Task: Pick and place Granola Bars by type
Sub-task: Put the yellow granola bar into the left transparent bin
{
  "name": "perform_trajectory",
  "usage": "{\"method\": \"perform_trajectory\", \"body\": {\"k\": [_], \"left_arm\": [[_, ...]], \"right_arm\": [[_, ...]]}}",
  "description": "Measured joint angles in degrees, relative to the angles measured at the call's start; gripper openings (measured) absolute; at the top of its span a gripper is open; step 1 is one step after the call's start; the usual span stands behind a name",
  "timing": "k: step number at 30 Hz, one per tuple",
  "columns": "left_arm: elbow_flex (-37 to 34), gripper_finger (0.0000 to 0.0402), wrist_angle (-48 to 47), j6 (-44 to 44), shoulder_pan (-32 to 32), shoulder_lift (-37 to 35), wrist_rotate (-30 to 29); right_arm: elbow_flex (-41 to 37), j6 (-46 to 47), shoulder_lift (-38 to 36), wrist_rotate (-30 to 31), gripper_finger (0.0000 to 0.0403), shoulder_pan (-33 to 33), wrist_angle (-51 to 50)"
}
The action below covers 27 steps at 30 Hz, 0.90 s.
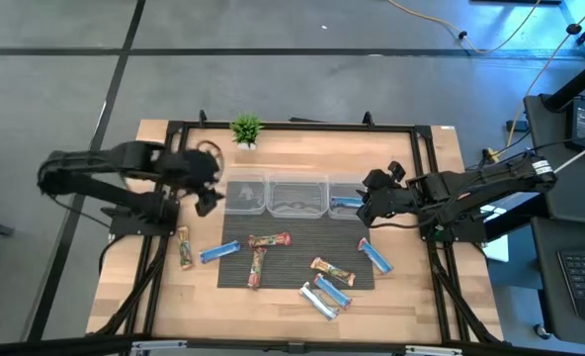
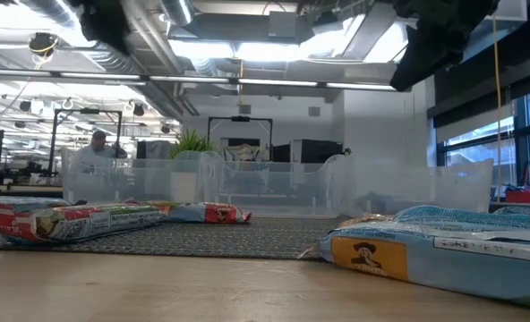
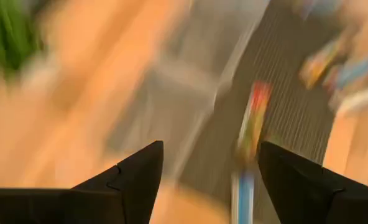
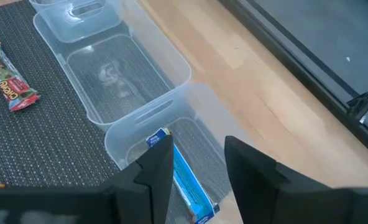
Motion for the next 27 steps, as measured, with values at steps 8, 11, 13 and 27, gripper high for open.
{"method": "perform_trajectory", "body": {"k": [8,11,13,27], "left_arm": [[3.3,0.0251,-21.9,-30.7,-8.7,14.7,8.2],[0.6,0.0251,-17.7,-39.8,-13.1,15.7,8.2],[-1.4,0.0251,-16.9,-46.5,-15.8,16.2,8.0],[-12.7,0.0251,-8.4,-89.4,-32.1,16.5,8.3]], "right_arm": [[0.0,0.1,0.0,0.0,0.0147,0.0,0.5],[0.0,0.1,0.0,0.0,0.0147,0.0,1.6],[0.0,-1.0,0.1,0.0,0.0147,0.0,2.4],[0.0,-10.2,0.1,0.0,0.0147,0.0,8.9]]}}
